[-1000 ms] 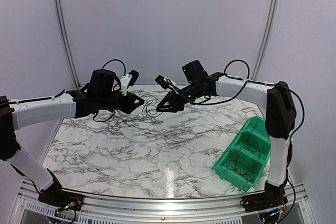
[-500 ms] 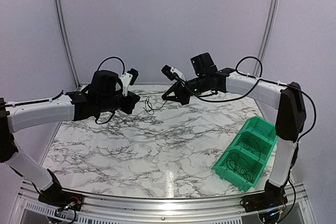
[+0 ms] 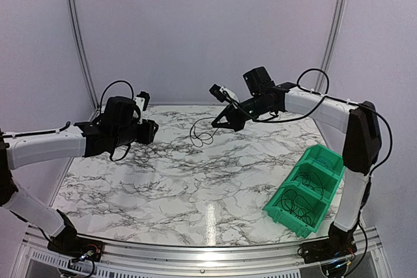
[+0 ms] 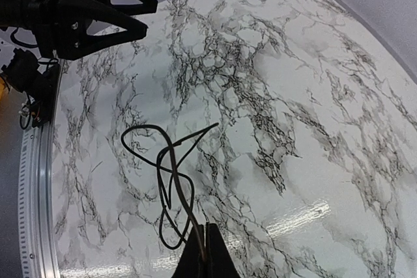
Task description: Untangle the cables
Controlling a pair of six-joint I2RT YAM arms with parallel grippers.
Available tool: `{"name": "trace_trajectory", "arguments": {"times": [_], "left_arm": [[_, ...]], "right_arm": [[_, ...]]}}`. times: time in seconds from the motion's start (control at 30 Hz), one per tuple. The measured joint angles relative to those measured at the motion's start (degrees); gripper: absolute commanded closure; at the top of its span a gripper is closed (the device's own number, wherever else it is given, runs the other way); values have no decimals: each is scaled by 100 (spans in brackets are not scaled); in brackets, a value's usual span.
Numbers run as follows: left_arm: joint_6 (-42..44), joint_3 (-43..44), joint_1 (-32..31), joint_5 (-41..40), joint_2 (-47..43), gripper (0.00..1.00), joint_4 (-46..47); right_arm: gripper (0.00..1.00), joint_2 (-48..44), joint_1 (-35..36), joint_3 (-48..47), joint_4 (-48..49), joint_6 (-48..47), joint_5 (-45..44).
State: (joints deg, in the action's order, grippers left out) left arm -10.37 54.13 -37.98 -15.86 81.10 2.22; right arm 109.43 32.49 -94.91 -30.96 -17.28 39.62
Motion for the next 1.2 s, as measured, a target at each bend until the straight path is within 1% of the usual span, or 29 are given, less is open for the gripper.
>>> {"name": "trace_trajectory", "arguments": {"times": [0.1,0.17,0.33,0.47,0.57,0.73,0.93,1.07,1.17,1.2], "left_arm": [[-192,-494,-90,595,-243,45,487],[-321,-625,-190,975,-251,43,798],[-702,-645,-393,1729,-116,38,1604],[-1049,-553,-490,1943,341,36,2122],[-1303,-341,-529,1871,828,36,2256],[-1742,9,-542,1303,1462,38,2465],[-2142,332,-378,680,2319,51,2852],[-2476,208,-57,564,2771,55,2975],[-2693,-221,378,433,2830,56,2957],[-2743,-350,428,387,2830,56,2951]], "right_arm": [[100,109,72,-63,-4,109,48],[100,153,79,-85,0,175,59],[100,173,85,-125,7,304,55],[100,173,127,-184,37,393,59],[100,175,181,-192,48,424,109],[100,175,317,-195,52,518,424],[100,160,402,-201,42,501,955],[100,-26,398,-203,-35,356,1045],[100,-448,361,-205,-111,238,1099],[100,-632,345,-243,-155,201,1128]]}}
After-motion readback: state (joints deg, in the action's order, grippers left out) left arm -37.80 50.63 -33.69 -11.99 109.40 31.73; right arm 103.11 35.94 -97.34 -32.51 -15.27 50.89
